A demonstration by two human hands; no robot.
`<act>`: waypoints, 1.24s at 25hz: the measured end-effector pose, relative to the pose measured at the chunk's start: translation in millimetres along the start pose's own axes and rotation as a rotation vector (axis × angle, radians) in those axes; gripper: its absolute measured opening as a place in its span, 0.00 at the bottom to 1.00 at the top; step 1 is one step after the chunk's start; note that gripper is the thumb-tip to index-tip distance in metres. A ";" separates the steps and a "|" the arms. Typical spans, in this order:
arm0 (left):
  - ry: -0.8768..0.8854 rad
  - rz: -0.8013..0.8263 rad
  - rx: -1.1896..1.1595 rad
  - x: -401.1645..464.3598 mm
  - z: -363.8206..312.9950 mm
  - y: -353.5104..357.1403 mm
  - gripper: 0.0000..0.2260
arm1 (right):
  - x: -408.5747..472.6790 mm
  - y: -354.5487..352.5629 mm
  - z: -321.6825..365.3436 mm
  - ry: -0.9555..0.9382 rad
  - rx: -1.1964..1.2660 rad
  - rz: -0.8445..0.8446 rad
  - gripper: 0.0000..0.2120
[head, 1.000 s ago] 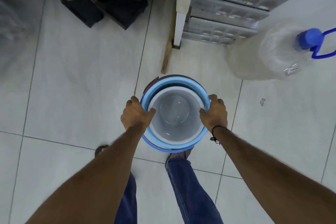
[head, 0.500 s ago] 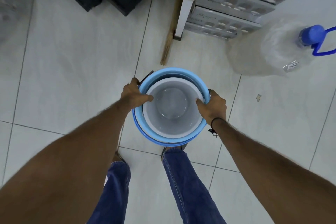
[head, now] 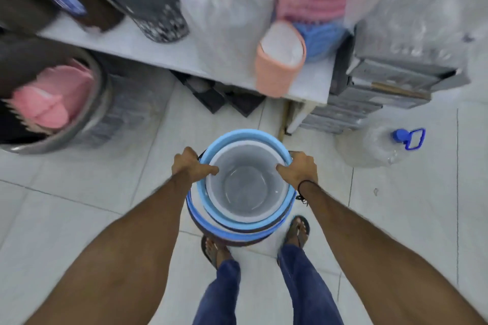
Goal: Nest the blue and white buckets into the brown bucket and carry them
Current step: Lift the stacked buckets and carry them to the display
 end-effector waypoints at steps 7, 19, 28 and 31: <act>0.036 -0.106 -0.112 -59.9 -32.1 -260.4 0.38 | -57.0 -112.1 229.5 -0.231 -0.012 0.008 0.18; 0.214 -0.208 -0.194 -51.5 -276.7 -607.3 0.10 | -2.5 -376.6 567.7 -0.557 0.150 -0.241 0.26; 0.184 -0.166 -0.244 114.8 -361.8 -596.7 0.20 | 158.0 -383.1 621.0 -0.445 0.043 -0.221 0.25; 0.174 -0.227 -0.178 170.9 -357.2 -573.2 0.39 | 207.5 -338.8 608.2 -0.352 -0.038 -0.182 0.24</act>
Point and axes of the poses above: each hand's wrist, its own x-axis towards the middle knuckle, its own y-axis out of the palm, z = x × y, the point moved 7 cm from there along x, towards the middle knuckle, and after that the axes turned 7 degrees about -x, right-handed, at the moved point
